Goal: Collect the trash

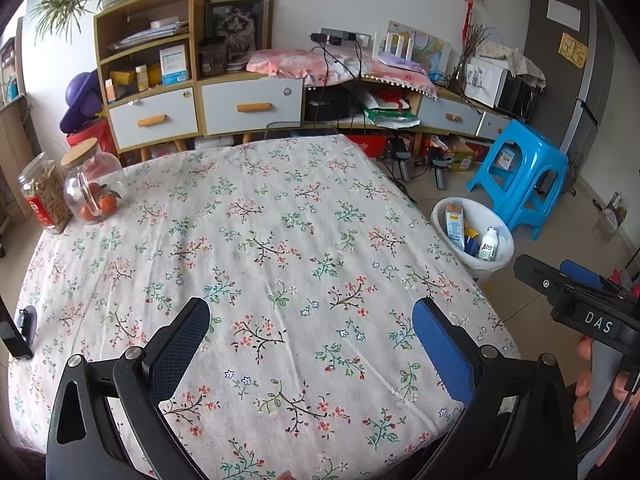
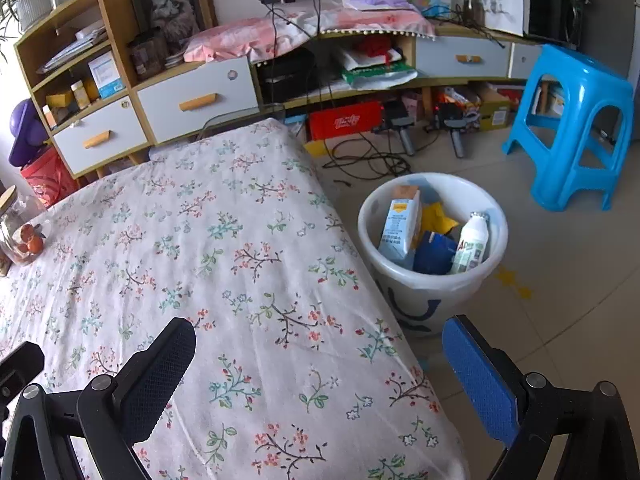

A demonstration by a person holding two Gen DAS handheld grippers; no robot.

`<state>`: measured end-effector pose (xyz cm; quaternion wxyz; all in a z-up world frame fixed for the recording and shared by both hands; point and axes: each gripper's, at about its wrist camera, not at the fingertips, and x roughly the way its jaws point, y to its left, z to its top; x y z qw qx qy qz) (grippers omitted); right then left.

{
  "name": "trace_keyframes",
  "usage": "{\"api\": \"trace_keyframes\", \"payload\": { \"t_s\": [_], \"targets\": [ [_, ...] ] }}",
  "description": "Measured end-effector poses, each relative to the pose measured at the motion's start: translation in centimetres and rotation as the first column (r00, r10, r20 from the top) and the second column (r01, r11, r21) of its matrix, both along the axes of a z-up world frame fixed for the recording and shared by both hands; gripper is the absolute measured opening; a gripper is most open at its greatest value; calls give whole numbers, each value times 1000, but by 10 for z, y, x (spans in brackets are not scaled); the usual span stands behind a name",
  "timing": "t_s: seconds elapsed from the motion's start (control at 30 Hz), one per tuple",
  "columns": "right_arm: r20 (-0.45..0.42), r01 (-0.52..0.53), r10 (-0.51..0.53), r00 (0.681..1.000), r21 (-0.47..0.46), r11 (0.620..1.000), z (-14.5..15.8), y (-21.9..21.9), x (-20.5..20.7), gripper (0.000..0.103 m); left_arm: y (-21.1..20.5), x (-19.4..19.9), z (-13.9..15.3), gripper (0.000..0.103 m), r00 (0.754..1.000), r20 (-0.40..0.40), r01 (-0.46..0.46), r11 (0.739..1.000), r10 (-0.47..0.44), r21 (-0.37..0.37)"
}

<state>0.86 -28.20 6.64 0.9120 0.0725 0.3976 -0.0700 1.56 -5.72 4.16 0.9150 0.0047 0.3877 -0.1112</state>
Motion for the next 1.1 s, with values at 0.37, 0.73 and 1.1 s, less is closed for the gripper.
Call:
{"api": "trace_keyframes", "payload": {
  "t_s": [0.37,0.73,1.1],
  "targets": [
    [1,3,-3,1000,4,1000,1,-2,-1,102,-2,-2,0,102,1000,2,1,1000,-1,6],
    [0,4,-4,1000,4,1000,1,-1,-1,102,-1,-2,1,102,1000,-2,7,1000,-7,4],
    [-1,4,-4,1000,4,1000,1,-2,-1,102,0,-2,0,102,1000,-9,9,1000,-9,-4]
  ]
}}
